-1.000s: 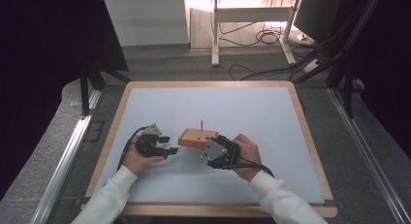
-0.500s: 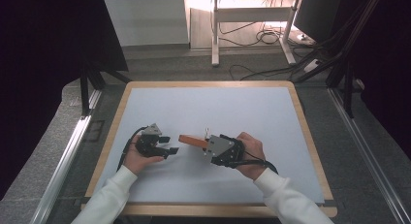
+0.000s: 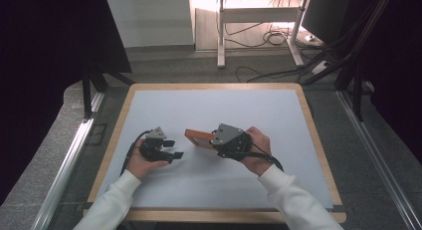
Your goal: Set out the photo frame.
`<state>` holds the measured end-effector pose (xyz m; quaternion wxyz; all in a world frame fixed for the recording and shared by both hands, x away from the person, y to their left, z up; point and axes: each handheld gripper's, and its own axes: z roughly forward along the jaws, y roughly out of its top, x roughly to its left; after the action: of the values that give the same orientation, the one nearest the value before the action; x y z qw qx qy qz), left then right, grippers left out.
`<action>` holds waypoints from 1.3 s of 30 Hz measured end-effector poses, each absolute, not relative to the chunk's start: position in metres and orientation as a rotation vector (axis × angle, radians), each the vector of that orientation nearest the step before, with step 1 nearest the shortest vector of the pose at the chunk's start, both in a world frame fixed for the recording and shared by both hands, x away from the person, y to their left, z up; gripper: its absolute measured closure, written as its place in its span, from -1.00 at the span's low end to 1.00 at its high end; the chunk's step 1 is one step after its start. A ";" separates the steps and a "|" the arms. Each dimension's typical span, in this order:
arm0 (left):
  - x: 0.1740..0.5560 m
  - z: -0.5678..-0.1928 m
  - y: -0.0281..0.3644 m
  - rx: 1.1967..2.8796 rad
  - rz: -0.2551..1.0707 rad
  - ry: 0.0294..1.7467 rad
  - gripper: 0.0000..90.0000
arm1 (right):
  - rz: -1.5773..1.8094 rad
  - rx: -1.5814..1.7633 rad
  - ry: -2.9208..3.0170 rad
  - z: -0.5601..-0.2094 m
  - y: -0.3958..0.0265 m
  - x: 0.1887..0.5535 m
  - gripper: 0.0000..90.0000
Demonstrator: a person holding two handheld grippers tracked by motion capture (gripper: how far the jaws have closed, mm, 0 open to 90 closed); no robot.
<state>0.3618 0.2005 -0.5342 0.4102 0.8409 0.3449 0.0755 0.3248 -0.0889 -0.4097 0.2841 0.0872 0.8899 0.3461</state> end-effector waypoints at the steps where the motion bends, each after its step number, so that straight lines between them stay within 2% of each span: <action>1: 0.362 -0.534 0.200 2.117 0.191 0.868 -0.25 | 0.934 0.252 2.376 -0.409 -0.090 0.327 0.37; 12: 0.362 -0.534 0.200 2.127 0.189 0.862 -0.25 | 0.976 0.360 2.342 -0.407 -0.097 0.343 0.23; 31: 0.362 -0.534 0.199 2.137 0.188 0.850 -0.26 | 0.994 0.521 2.280 -0.407 -0.106 0.374 0.30; 39: 0.362 -0.535 0.199 2.132 0.188 0.850 -0.26 | 0.985 0.562 2.281 -0.410 -0.108 0.384 0.21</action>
<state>0.3620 0.1985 -0.5347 0.4071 0.8456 0.3371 0.0746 0.3844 -0.1084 -0.4097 0.2928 0.2110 0.8562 0.3697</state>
